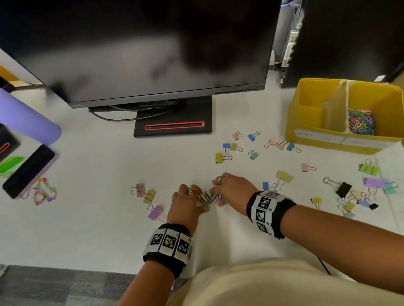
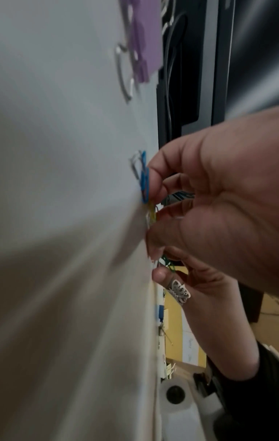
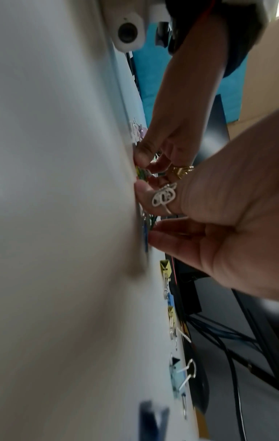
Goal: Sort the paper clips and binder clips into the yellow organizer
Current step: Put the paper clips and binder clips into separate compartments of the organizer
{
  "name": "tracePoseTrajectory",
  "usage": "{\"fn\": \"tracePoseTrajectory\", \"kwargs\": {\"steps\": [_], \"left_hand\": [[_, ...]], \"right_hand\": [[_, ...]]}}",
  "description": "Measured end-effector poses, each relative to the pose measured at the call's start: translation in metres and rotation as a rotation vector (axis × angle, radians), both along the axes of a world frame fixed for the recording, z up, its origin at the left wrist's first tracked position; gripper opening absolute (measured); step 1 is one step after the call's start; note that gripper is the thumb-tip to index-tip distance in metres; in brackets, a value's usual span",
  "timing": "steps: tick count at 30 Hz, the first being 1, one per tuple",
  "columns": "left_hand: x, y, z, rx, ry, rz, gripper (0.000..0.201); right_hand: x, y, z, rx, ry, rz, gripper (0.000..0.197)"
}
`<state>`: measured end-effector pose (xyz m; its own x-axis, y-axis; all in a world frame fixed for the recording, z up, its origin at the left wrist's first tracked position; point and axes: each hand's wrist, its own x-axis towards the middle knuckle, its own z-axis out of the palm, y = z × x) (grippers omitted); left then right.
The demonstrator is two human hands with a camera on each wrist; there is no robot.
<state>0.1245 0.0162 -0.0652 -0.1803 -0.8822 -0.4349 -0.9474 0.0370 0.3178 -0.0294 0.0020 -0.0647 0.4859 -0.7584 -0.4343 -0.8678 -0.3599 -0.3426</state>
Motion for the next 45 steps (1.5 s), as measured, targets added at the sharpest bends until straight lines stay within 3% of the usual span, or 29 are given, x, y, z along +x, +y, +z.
{"fn": "tracePoseTrajectory", "kwargs": {"steps": [3, 6, 10, 13, 16, 19, 23, 27, 30, 33, 36, 37, 40, 43, 45], "left_hand": [[-0.007, -0.002, -0.002, -0.005, -0.014, -0.044, 0.029], [-0.015, -0.004, -0.001, -0.023, -0.081, -0.126, 0.024], [-0.021, -0.009, 0.0, 0.002, -0.122, -0.159, 0.023], [-0.025, -0.015, 0.005, 0.056, -0.042, -0.087, 0.022], [-0.031, -0.023, 0.017, 0.056, 0.054, -0.061, 0.026], [-0.05, -0.03, 0.041, 0.035, 0.241, -0.021, 0.021], [-0.097, -0.039, 0.074, 0.074, 0.476, -0.045, 0.013], [-0.174, -0.056, 0.096, 0.075, 0.611, -0.224, 0.007], [-0.248, -0.068, 0.109, 0.036, 0.584, -0.32, 0.024], [-0.314, -0.074, 0.123, 0.002, 0.499, -0.385, 0.024], [-0.353, -0.081, 0.122, -0.035, 0.277, -0.479, 0.028], [-0.36, -0.084, 0.117, -0.03, 0.2, -0.517, 0.029], [-0.358, -0.084, 0.11, 0.023, 0.12, -0.557, 0.025], [-0.319, -0.079, 0.11, 0.016, 0.338, -0.487, 0.016], [-0.27, -0.071, 0.113, -0.03, 0.415, -0.408, 0.025]], "right_hand": [[-0.009, 0.008, 0.002, 0.006, -0.083, -0.16, 0.026], [-0.019, 0.018, 0.003, 0.071, -0.154, -0.279, 0.023], [-0.022, 0.021, 0.001, 0.121, -0.154, -0.246, 0.024], [-0.031, 0.025, 0.002, 0.085, -0.178, -0.273, 0.026], [-0.045, 0.03, 0.001, 0.114, -0.388, -0.427, 0.034], [-0.065, 0.031, 0.01, 0.155, -0.619, -0.679, 0.028], [-0.106, 0.035, 0.036, 0.214, -0.973, -1.027, 0.044], [-0.172, 0.042, 0.069, 0.001, -1.157, -1.25, 0.034], [-0.226, 0.04, 0.087, -0.284, -1.05, -1.389, 0.038], [-0.275, 0.027, 0.088, -0.517, -0.757, -1.482, 0.045], [-0.298, 0.014, 0.087, -0.415, -0.432, -1.351, 0.021], [-0.299, 0.012, 0.087, -0.319, -0.37, -1.278, 0.024], [-0.298, 0.013, 0.086, -0.164, -0.327, -1.122, 0.046], [-0.287, 0.022, 0.087, -0.281, -0.275, -1.014, 0.038], [-0.268, 0.033, 0.088, -0.361, -0.269, -0.902, 0.032]]}}
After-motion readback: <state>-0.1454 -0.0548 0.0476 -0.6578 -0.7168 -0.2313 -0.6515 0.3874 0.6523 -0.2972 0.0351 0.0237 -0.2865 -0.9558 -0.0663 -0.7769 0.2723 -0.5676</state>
